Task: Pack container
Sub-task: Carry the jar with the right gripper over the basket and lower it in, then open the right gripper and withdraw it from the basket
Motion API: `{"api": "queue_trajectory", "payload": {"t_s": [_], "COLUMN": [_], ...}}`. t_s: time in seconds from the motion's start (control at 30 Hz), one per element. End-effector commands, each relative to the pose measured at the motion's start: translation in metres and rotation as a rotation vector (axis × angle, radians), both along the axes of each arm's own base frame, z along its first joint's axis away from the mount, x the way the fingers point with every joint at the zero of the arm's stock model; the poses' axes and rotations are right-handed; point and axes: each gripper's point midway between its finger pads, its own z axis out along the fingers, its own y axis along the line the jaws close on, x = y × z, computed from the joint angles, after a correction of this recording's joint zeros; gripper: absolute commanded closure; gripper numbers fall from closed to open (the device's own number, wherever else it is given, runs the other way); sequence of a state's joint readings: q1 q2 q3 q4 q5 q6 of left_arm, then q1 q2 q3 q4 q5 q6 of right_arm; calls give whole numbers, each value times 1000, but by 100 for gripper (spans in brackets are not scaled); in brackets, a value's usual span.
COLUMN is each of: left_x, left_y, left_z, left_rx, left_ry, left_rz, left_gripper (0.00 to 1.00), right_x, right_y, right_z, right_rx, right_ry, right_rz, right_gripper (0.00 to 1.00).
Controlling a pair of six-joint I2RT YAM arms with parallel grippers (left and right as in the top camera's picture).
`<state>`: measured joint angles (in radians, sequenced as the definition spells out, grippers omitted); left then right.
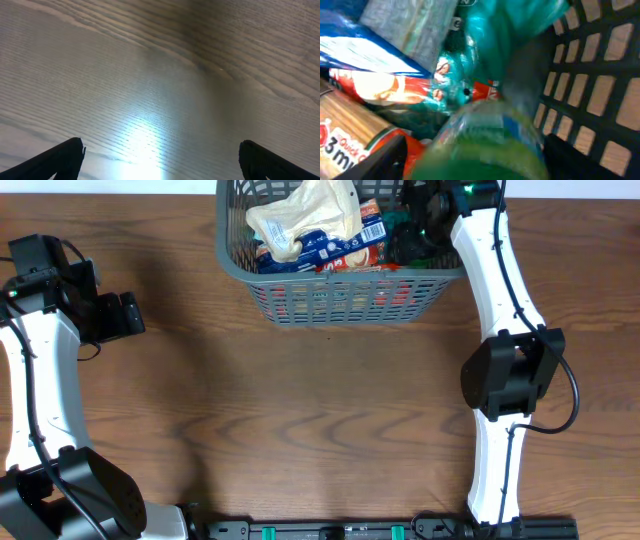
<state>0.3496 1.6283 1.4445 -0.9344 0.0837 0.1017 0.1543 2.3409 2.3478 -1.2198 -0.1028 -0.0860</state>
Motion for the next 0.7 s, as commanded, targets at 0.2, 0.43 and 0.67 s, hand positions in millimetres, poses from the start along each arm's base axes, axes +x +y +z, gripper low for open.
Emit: {"api": "queue_trajectory", "payload": {"t_s": [0.2, 0.43, 0.67], "left_x": [1, 6, -8], "left_y": [-2, -2, -31], "left_z": [11, 39, 91], "left_rx": [6, 46, 93], "left_ry": [-34, -132, -260], "left_rz": [-15, -29, -105], "left_gripper": [1, 1, 1], "right_x": [13, 16, -27], "right_y": [-23, -31, -87], "right_z": [41, 170, 260], "right_rx": [-22, 14, 42], "right_ry": [-108, -414, -564], "right_rz": [-52, -70, -271], "right_gripper": [1, 1, 1]}}
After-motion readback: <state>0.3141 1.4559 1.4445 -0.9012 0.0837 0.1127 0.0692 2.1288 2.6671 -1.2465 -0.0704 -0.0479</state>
